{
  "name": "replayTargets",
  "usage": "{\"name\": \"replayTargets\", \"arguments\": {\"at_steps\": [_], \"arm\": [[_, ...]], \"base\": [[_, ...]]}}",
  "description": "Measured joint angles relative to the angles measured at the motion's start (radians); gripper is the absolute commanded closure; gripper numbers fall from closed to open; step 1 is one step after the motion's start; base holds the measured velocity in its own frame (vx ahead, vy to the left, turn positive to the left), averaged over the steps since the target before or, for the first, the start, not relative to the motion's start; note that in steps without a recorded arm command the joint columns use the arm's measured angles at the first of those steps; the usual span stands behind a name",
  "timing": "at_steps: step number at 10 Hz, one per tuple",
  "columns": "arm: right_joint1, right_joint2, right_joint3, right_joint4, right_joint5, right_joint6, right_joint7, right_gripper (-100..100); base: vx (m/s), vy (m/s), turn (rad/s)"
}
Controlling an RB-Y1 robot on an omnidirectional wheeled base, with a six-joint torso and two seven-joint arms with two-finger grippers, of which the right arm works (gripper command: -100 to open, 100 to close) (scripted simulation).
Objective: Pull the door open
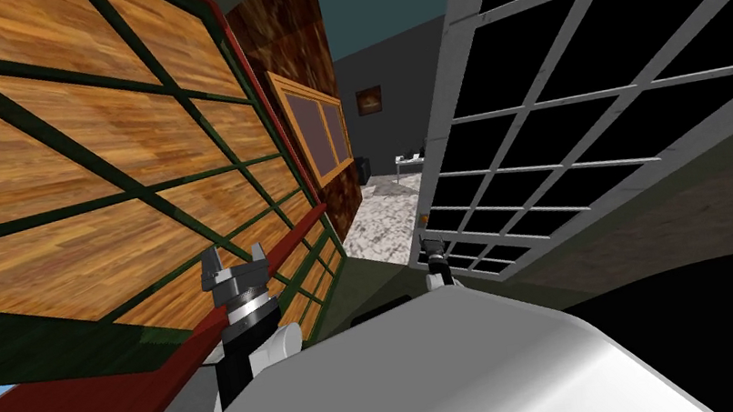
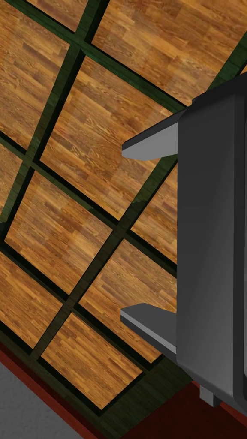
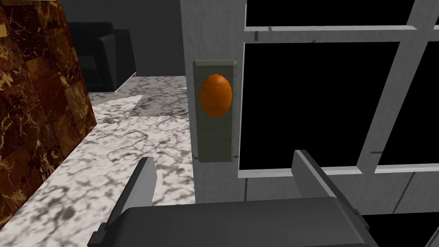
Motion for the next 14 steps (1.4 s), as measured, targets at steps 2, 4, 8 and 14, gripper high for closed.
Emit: {"name": "replayTargets", "arguments": {"at_steps": [2,4,8,14], "arm": [[0.004,-0.037,-0.001,0.028,-0.003,-0.016,-0.022,-100],[0.018,-0.071,0.000,0.034,-0.006,-0.019,-0.053,-100],[0.049,-0.134,0.002,0.061,-0.012,-0.035,-0.123,-100],[0.063,-0.142,0.004,0.062,-0.013,-0.036,-0.139,100]], "base": [[0.170,-0.009,0.033],[0.205,-0.028,0.033],[0.220,-0.036,0.039],[-0.002,0.001,0.002]]}}
